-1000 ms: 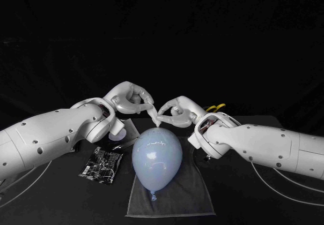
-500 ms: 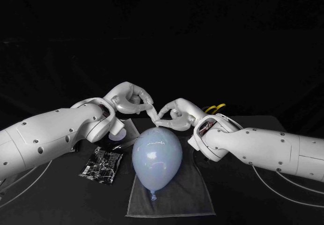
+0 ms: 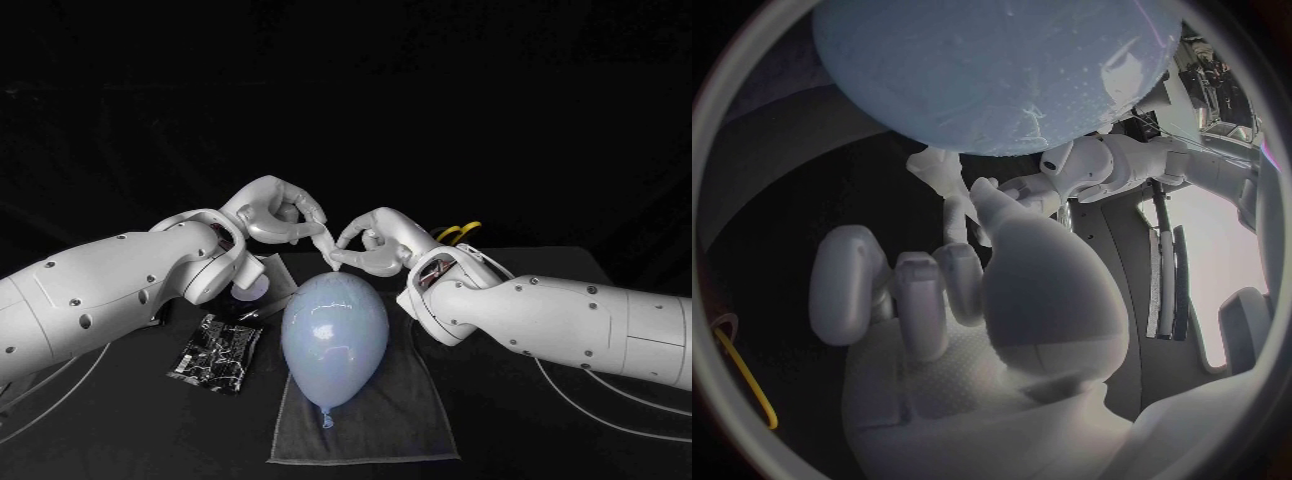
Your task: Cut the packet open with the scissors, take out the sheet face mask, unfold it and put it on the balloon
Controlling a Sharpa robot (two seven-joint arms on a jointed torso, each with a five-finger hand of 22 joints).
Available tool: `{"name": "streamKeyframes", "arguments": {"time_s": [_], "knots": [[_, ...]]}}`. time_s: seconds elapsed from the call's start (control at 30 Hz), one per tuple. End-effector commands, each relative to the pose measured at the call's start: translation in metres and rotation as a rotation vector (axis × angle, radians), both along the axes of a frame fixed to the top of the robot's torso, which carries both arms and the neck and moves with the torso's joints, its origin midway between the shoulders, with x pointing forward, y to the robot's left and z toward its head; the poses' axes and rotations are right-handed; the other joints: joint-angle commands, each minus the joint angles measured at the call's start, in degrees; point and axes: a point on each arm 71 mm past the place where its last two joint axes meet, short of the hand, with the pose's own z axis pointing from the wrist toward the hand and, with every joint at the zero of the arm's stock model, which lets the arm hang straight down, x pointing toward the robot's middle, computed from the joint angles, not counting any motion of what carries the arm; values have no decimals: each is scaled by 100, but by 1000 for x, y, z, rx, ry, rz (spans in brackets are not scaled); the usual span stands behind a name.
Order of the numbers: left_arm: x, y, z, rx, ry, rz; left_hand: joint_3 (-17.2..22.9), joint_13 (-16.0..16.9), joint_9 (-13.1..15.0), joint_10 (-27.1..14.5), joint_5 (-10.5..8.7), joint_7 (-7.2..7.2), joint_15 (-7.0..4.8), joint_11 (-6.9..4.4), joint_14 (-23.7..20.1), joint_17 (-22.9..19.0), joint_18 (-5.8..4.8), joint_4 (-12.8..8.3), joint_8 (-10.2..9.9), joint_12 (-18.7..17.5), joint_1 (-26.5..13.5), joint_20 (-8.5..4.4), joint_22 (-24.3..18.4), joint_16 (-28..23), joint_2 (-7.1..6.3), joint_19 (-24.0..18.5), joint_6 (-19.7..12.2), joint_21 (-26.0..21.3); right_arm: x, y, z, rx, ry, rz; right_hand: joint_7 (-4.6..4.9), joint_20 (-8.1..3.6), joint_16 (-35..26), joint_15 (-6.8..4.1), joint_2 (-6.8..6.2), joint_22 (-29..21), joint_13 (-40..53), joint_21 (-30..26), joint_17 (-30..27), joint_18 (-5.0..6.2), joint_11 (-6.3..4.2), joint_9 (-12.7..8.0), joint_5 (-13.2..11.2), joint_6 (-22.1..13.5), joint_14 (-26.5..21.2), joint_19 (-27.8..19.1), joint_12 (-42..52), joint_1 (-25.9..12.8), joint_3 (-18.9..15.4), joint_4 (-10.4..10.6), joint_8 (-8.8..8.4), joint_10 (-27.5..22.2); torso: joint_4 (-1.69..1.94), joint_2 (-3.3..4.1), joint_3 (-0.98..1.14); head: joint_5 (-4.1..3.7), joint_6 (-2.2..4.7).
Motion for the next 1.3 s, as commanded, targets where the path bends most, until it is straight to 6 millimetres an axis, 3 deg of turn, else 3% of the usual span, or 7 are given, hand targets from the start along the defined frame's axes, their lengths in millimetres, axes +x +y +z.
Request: {"name": "streamKeyframes", "arguments": {"time_s": [0.03,0.33,0.4,0.5,0.6,0.93,1.3], "knots": [[-1,-3,1,-6,15,-17,53,4,15,-19,20,12,24,1,31,-1,101,-10,43,33,-32,6,7,4,33,-24,-44,40,1,1,2,3,-36,-36,-8,-43,25,-42,32,1048,894,37,1510,45,-44,10,-11,40,599,25,29,81,34,22,34,34,1,2,0,-4,6],[0,-4,1,-7,17,-17,80,4,23,-18,20,12,24,1,30,-1,100,-34,49,36,-57,6,16,3,29,-21,-47,47,1,9,-1,-3,-21,-15,-36,-64,25,-65,93,1057,911,72,1510,38,-69,15,-11,63,599,40,56,158,71,15,55,57,0,3,-2,3,2],[0,-4,1,-7,17,-16,80,4,23,-18,20,12,24,1,30,-1,100,-34,49,36,-57,6,16,3,29,-21,-47,47,1,10,-2,-4,-18,-14,-64,-79,25,-84,175,1061,915,89,1510,36,-95,19,-10,84,599,47,63,276,149,-25,72,65,3,2,-2,4,2],[0,-3,1,-7,17,-13,125,3,37,-16,20,12,24,2,35,7,101,-75,60,40,-100,7,15,4,26,-28,-52,51,1,9,-2,0,-22,-16,-152,-126,25,-145,438,1080,947,165,1510,23,-171,35,-8,128,599,76,115,654,469,-210,119,107,3,1,-1,11,-7],[1,-2,1,-7,17,-9,125,3,37,-16,20,12,24,2,35,7,101,-75,60,40,-100,7,15,4,26,-28,-52,51,1,7,-1,15,-34,-23,-116,-159,25,-155,566,1112,1051,289,1510,-3,-158,92,-8,102,599,121,280,743,728,-310,195,223,0,0,0,14,-8],[4,4,0,3,31,16,144,3,43,-16,20,12,25,2,29,-3,101,-94,65,43,-119,7,17,0,24,-28,-55,55,-2,1,1,64,-62,-31,-106,-161,25,-147,537,1150,1085,446,1510,-33,-150,206,-8,65,599,176,328,575,1064,-420,355,273,-4,2,6,27,-3],[9,7,-7,33,81,51,178,2,53,-16,20,12,25,3,23,-10,106,-127,72,46,-148,7,-4,-4,23,-48,-59,49,-4,-6,3,82,-74,-31,-116,-164,25,-151,491,1162,1111,495,1510,-41,-157,236,-9,60,599,191,366,505,1133,-456,401,298,-6,7,-2,18,-3]]}}
